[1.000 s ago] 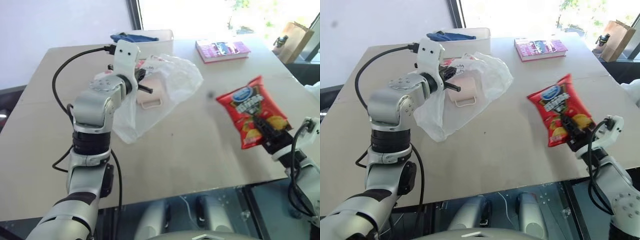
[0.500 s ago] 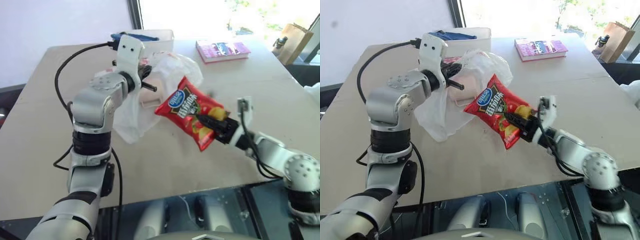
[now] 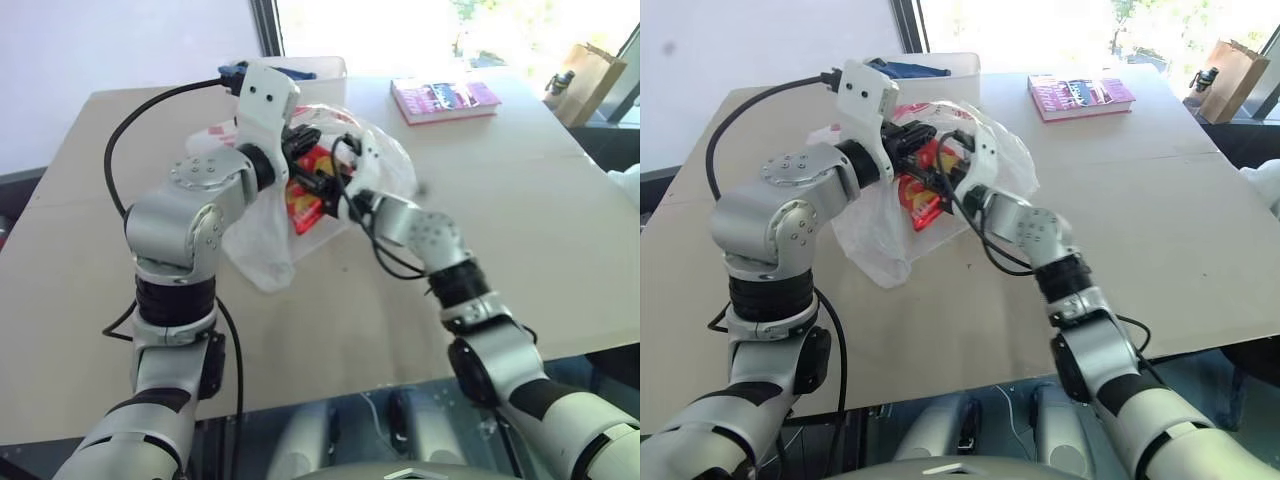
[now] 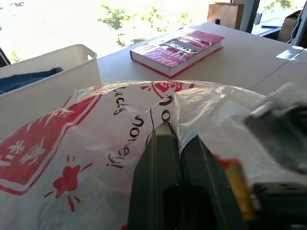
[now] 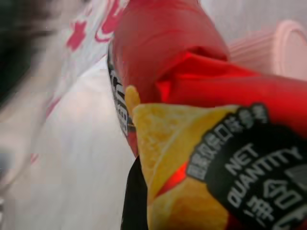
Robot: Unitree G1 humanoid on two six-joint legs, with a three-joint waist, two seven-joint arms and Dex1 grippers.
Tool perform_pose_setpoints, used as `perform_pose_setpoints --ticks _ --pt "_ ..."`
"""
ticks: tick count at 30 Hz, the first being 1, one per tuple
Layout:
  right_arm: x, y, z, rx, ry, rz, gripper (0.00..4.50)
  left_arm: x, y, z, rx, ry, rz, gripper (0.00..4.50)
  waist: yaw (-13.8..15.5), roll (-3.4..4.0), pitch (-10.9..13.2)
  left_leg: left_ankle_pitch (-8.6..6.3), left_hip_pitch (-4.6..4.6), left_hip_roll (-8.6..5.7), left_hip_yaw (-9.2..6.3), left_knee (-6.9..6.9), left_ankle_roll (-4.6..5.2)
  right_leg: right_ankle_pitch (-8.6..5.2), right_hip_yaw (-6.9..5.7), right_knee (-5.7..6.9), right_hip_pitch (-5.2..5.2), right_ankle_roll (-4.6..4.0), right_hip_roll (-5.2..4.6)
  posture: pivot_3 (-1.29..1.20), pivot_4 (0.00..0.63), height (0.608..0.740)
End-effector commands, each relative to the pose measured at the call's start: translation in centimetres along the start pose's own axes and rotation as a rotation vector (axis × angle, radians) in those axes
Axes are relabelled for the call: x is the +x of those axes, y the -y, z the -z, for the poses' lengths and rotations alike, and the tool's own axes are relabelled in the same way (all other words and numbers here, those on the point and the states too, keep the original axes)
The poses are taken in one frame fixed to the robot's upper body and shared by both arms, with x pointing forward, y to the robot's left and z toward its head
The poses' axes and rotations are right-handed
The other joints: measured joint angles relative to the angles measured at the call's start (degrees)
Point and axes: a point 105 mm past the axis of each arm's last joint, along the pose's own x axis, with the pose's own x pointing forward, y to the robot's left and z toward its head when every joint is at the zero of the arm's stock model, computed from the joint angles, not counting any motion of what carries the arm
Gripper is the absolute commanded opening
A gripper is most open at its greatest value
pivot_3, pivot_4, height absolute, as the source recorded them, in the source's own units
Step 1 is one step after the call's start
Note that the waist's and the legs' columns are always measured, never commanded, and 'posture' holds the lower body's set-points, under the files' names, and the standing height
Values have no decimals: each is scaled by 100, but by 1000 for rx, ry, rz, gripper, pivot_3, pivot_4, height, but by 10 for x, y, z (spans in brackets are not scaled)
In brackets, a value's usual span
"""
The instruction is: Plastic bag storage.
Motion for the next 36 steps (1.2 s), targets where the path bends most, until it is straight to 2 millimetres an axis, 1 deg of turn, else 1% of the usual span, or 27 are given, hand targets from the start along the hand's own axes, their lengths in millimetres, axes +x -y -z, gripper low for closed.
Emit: perform_pose_setpoints --ticks 1,3,4,5,7,10,11,13,16,19,22,23,24,26,27,28,29,30,31,33,34,36 --pt "15 4 -7 9 61 -10 1406 -7 3 -10 15 53 -7 0 5 1 1 0 -1 -1 -4 -3 0 0 -2 -2 0 0 0 0 150 740" --pt "21 3 -8 -43 68 -16 2412 -8 1 -8 6 47 -19 0 4 1 1 0 -2 -2 -7 -4 -1 0 -5 -4 0 0 -1 0 150 740" --pt "21 3 -10 -58 76 -13 2788 -9 0 -7 0 44 -24 0 -5 2 1 0 -2 -2 -8 -7 -2 0 -6 -5 0 0 -1 0 150 740" --pt "21 4 -13 -100 81 -10 3364 -9 -2 -6 -7 41 -34 0 -12 2 2 0 -2 -2 -8 -9 -2 0 -5 -3 -1 0 -2 0 150 740" --pt "17 4 -18 -205 80 -17 4291 -10 -8 -1 -33 25 -60 0 -56 3 2 0 -2 -1 -9 -12 -4 0 -6 -2 -3 0 -1 0 150 740" --pt "3 6 -25 -289 76 -47 4291 -8 -20 6 -61 -1 -117 0 -110 3 2 0 -3 0 -10 -13 -5 0 -6 0 -6 0 -2 0 150 740" --pt "-3 8 -27 -294 73 -59 4415 -7 -24 9 -66 -10 -137 0 -109 3 2 0 -4 -1 -11 -13 -6 0 -6 0 -6 0 -3 0 150 740" --pt "-16 8 -33 -281 80 -81 4415 -5 -31 12 -93 -14 -163 0 -110 3 2 1 -4 -2 -12 -11 -6 0 -7 0 -6 0 -6 0 150 740" --pt "-29 13 -36 -409 71 -23 4415 -2 -34 14 -112 -11 -172 0 -115 3 2 1 -5 -3 -11 -9 -6 0 -7 0 -8 0 -8 0 150 740" --pt "-48 5 -38 -482 77 -41 4415 1 -37 15 -134 1 -179 0 -113 3 2 1 -11 -2 -11 -10 -7 0 -6 3 -18 0 -12 0 150 740" --pt "-76 -11 -37 -623 63 -91 4415 2 -40 12 -136 27 -175 0 -108 3 2 1 -17 -5 -9 -9 -7 0 -6 2 -22 0 -16 0 150 740" --pt "-89 -14 -40 -701 54 -78 4415 3 -42 13 -137 27 -181 0 -99 3 2 1 -18 -6 -9 -9 -7 0 -7 2 -22 0 -18 0 150 740" --pt "-102 -14 -40 -781 34 -53 4415 3 -44 15 -137 20 -195 0 -81 3 2 1 -20 -8 -10 -8 -7 0 -9 1 -23 0 -22 0 150 740" --pt "-123 -15 -35 -848 -23 -30 4415 3 -48 16 -131 19 -216 0 -46 3 2 1 -23 -13 -14 -7 -6 -1 -15 -1 -23 1 -27 0 150 740" --pt "-130 -17 -30 -834 -54 -57 4415 3 -48 15 -131 27 -208 0 -28 2 1 1 -23 -14 -13 -7 -6 -1 -16 -3 -22 1 -27 0 150 740" --pt "-135 -24 -20 -765 -83 -133 4415 4 -45 13 -117 38 -192 0 -54 1 0 1 -22 -13 -13 -6 -6 -1 -16 -2 -22 1 -26 0 150 740" --pt "-136 -29 -14 -694 -92 -194 4415 6 -38 10 -104 54 -158 0 -53 1 0 3 -14 -5 -7 -7 -8 0 -10 5 -21 0 -30 0 150 740" --pt "-132 -29 -12 -655 -87 -206 4415 8 -29 6 -89 69 -126 0 -53 1 0 3 -14 -4 -8 -7 -9 0 -10 5 -21 0 -31 0 150 740" --pt "-124 -25 -14 -666 -60 -185 4415 10 -18 3 -65 82 -90 0 -55 1 0 4 -13 0 -10 -7 -10 0 -11 7 -20 -1 -32 0 150 740" --pt "-114 -22 -18 -714 -30 -152 4415 12 -6 -2 -38 99 -51 0 -49 1 0 4 -12 -4 -8 -6 -10 1 -9 8 -19 -1 -32 0 150 740" --pt "-115 -26 -19 -747 -22 -164 4415 12 -3 -3 -34 103 -40 0 -44 1 0 4 -13 -10 -8 -6 -9 1 -10 9 -19 -1 -31 0 150 740" --pt "-135 -50 -26 -804 18 -275 4415 11 2 -10 -39 135 -8 0 5 1 1 3 -16 -20 -8 -3 -6 1 -10 8 -19 1 -33 0 150 740"
